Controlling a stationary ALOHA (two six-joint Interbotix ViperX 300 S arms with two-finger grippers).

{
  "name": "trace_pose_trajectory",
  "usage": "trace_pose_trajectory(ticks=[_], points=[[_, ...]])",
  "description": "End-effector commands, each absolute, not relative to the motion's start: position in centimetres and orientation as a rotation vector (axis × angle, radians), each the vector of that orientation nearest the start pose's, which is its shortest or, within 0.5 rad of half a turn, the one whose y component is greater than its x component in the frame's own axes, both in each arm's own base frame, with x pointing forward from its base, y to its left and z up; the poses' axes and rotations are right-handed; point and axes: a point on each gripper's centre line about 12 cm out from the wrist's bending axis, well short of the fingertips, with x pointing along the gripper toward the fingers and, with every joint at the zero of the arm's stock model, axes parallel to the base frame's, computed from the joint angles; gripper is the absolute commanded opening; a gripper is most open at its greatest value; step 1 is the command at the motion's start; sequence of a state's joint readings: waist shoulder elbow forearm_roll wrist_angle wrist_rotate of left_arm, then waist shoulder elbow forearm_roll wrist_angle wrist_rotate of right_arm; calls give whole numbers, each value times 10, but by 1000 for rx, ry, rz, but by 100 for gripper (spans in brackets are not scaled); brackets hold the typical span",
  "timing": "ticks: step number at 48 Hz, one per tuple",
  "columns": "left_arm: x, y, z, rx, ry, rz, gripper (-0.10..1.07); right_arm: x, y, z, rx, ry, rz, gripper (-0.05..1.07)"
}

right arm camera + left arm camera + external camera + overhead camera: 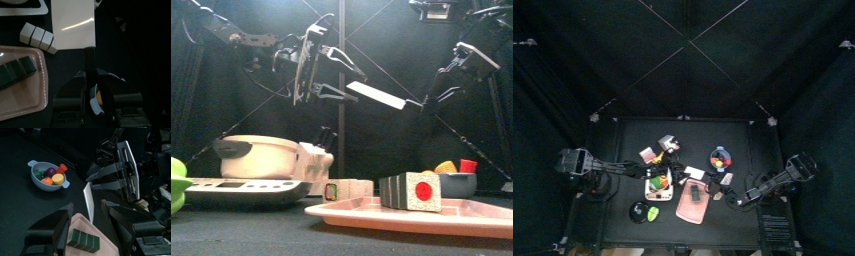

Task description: Grab cleaver with other hand

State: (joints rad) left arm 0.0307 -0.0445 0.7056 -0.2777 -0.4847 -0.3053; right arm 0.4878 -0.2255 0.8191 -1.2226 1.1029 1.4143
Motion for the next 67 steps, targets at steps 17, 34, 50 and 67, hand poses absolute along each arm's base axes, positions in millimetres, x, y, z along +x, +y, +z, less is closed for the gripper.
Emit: trace_pose_trajectory(ticks=[17,34,50,67], points=[[392,40,226,-625,79,93,86,284,37,213,-309,696,-635,53],[398,39,214,-698,110,43,78,284,38,213,-308,699,-634,53],[396,41,213,-704,110,54,37,285,39,210,-300,705,-619,54],[396,39,212,-678,120,37,37,292,48,208,-251,693,-518,72]])
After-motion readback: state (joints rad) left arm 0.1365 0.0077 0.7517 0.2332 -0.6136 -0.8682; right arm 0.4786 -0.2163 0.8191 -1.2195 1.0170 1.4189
